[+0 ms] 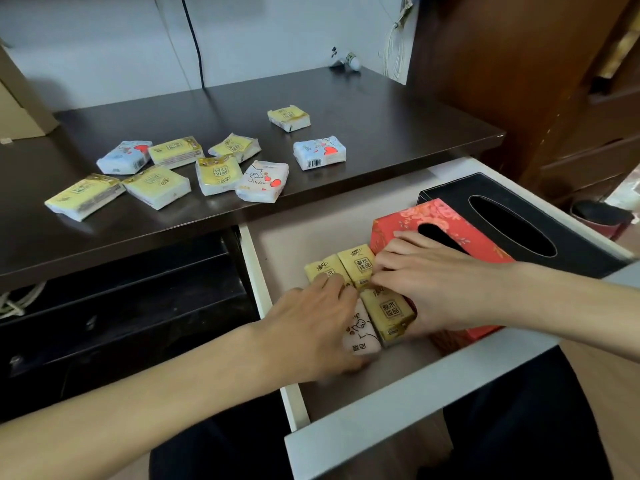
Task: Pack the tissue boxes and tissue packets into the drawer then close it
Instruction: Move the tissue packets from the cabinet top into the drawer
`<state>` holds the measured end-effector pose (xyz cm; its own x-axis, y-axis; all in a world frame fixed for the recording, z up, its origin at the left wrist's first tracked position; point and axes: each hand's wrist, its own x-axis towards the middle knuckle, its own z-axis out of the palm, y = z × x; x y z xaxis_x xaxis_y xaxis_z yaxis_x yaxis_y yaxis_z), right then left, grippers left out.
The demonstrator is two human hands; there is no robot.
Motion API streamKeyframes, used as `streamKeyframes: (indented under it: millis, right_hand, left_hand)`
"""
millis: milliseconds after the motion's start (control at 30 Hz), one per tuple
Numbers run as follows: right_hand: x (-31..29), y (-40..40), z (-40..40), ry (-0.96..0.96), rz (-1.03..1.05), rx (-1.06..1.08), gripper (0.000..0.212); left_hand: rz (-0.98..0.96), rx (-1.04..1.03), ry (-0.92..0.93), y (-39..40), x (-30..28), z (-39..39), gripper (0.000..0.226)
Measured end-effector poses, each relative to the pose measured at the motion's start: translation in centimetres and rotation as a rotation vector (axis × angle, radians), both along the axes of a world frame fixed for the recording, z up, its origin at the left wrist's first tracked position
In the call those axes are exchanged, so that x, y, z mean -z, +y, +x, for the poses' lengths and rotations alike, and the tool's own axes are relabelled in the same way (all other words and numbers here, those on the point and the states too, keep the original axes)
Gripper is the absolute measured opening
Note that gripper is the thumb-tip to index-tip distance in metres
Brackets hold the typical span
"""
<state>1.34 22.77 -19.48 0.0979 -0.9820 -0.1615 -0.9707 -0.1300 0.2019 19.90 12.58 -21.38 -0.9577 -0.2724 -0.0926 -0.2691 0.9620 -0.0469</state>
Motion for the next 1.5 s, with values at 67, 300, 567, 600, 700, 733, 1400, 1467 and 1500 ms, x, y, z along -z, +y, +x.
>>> streamKeyframes:
  millis: [67,300,567,600,700,733,1400,1467,1500]
  right_hand:
    - [0.0,-0.1,-0.2,-0.006,0.000,0.002,0.068]
    - [0.9,-0.2,-0.4,0.004,-0.025,0.009,0.062]
    - [1.0,-0.3,-0.3,-0.007,-0.036,0.024,0.067]
    - [0.9,-0.3,-0.3,-0.005,-0.032,0.025,0.067]
    - [0.9,-0.5,-0.3,0.012,-0.007,0.016,0.064]
    - [1.0,-0.5,-0.3,0.014,-0.002,0.012,0.063]
    - [-7.8,-11.3,1.0,-0.774,-0.503,0.123,0.017]
    - [-8.3,-14.6,1.8,-0.800,-0.464,0.145,0.016]
    - [-8.5,-16.3,2.2,-0.813,-0.437,0.150,0.016]
  left_hand:
    - [0.034,0.002,-0.029,-0.3,-0.2,0.2,0.065]
    - [0.051,0.011,-0.003,-0.5,-0.5,0.1,0.057]
    - [-0.004,0.018,0.032,-1.2,0.3,-0.1,0.064]
    - [0.027,0.008,0.022,-1.3,0.3,-0.1,0.064]
    - [0.062,-0.003,0.017,-1.4,0.3,-0.3,0.063]
    - [0.058,-0.001,0.018,-1.5,0.4,-0.3,0.063]
    - [0.129,-0.392,0.472,-13.0,-10.7,6.1,0.012]
    - [0.130,-0.474,0.482,-16.1,-11.1,6.9,0.007]
    - [0.128,-0.513,0.491,-17.6,-11.2,7.2,0.005]
